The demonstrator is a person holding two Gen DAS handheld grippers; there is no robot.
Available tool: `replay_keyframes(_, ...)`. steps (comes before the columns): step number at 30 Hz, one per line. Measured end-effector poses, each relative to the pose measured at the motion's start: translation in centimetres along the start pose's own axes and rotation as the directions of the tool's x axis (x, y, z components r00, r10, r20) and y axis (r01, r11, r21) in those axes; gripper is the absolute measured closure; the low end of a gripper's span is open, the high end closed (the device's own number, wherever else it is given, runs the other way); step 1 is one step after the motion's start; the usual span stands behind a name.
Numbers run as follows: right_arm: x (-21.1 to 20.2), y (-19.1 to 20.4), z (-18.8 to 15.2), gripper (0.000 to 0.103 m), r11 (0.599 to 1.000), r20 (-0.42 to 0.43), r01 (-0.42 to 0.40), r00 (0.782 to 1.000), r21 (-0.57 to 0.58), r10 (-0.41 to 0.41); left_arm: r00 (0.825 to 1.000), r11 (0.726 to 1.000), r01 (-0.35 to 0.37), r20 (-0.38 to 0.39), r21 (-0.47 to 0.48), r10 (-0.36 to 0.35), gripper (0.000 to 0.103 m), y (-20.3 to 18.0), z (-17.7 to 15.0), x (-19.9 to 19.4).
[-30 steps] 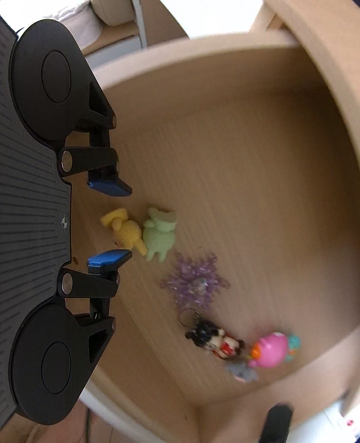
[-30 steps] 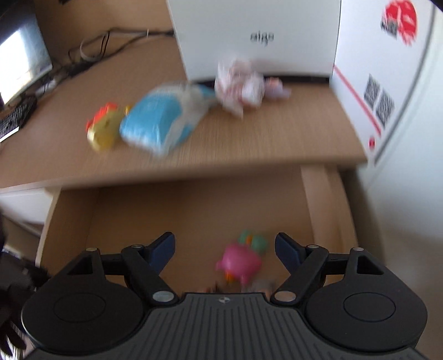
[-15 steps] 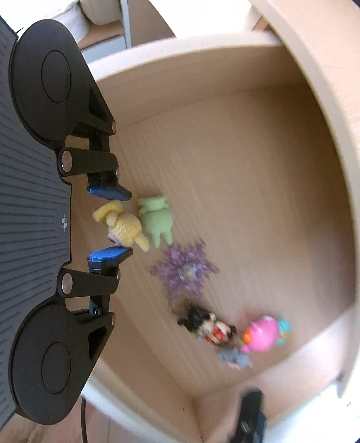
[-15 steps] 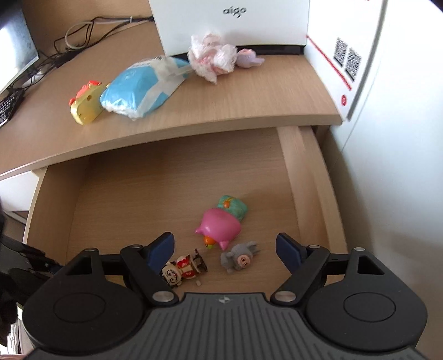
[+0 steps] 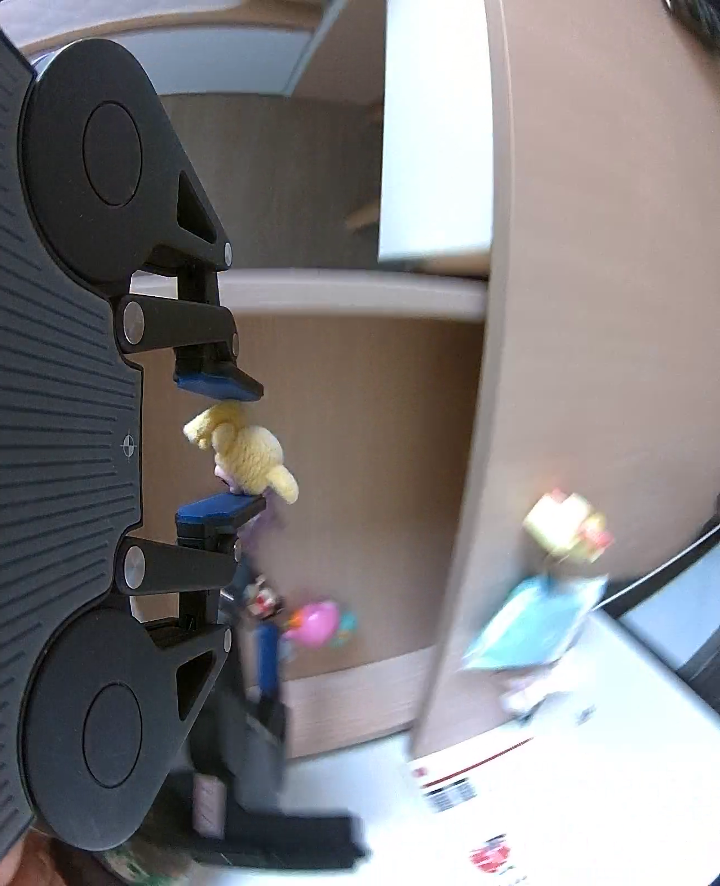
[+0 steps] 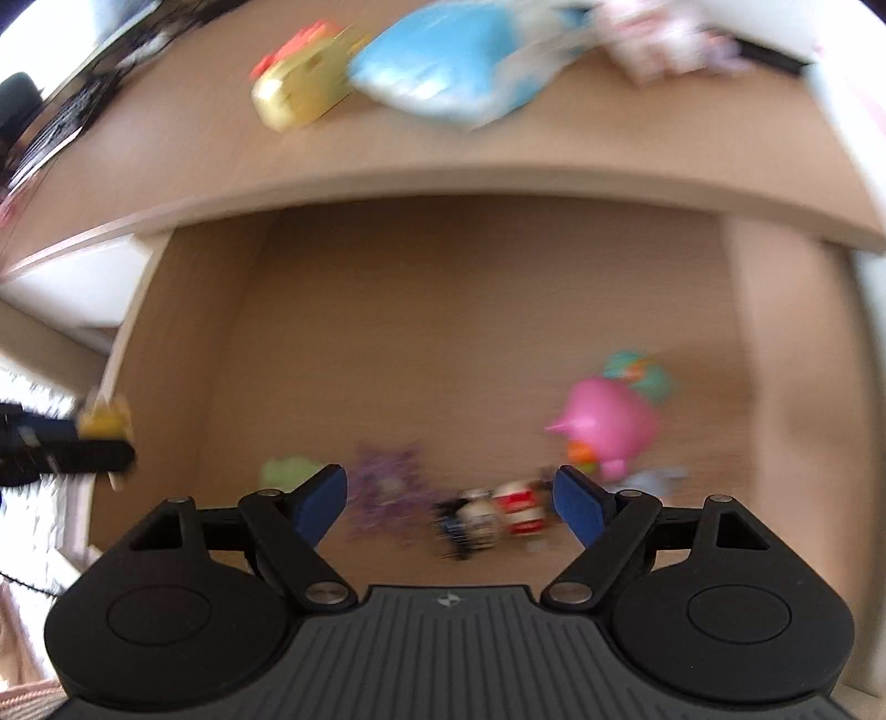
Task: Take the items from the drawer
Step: 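Grasp the yellow bunny in the drawer with left tool while right tool places grey plush, then carry yellow bunny to desktop with left tool while right tool grasps green pig-face toy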
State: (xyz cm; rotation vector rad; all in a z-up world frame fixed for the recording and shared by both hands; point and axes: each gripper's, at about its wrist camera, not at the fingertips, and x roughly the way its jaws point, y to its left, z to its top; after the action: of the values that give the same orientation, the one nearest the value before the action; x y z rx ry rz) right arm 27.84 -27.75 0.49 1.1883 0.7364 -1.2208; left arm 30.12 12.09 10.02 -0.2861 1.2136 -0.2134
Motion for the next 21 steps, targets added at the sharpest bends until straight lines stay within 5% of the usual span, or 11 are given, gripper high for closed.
replay_keyframes(4,2.9,3.2,0.3,0.020,0.998,-0.089,-0.061,0.994,-0.035,0.058,0.999,0.999,-0.011,0.041,-0.041,0.013,0.063,1.5,-0.2,-1.9)
replay_keyframes(11,6.4,7.5,1.5,0.025,0.994,-0.107,-0.021,0.994,-0.106,0.010,0.998,0.995,-0.008,0.067,-0.102,0.014,0.063,2.2,-1.9,-2.0)
replay_keyframes(14,7.1,8.5,1.6,0.041,0.992,-0.104,0.017,0.994,-0.121,-0.030,0.998,0.994,-0.006,0.062,-0.109,0.013,0.063,2.4,-2.7,-1.6)
replay_keyframes(15,7.0,8.9,1.6,0.056,0.990,-0.099,0.023,0.994,-0.137,-0.037,0.998,0.994,-0.006,0.062,-0.108,0.013,0.063,2.5,-2.8,-1.3)
replay_keyframes(19,5.6,9.1,1.4,0.059,0.995,-0.046,0.038,0.998,-0.092,-0.043,0.999,0.995,-0.002,0.053,-0.100,0.007,0.063,2.5,-3.2,-1.2)
replay_keyframes(20,5.0,9.0,1.2,0.066,0.995,-0.033,0.040,0.999,-0.086,-0.043,0.999,0.996,0.001,0.049,-0.094,0.003,0.063,2.4,-3.3,-1.1)
replay_keyframes(21,4.3,8.8,0.9,0.084,0.996,-0.027,0.035,0.999,-0.077,-0.037,0.999,0.996,0.006,0.044,-0.086,-0.002,0.063,2.2,-3.3,-1.0)
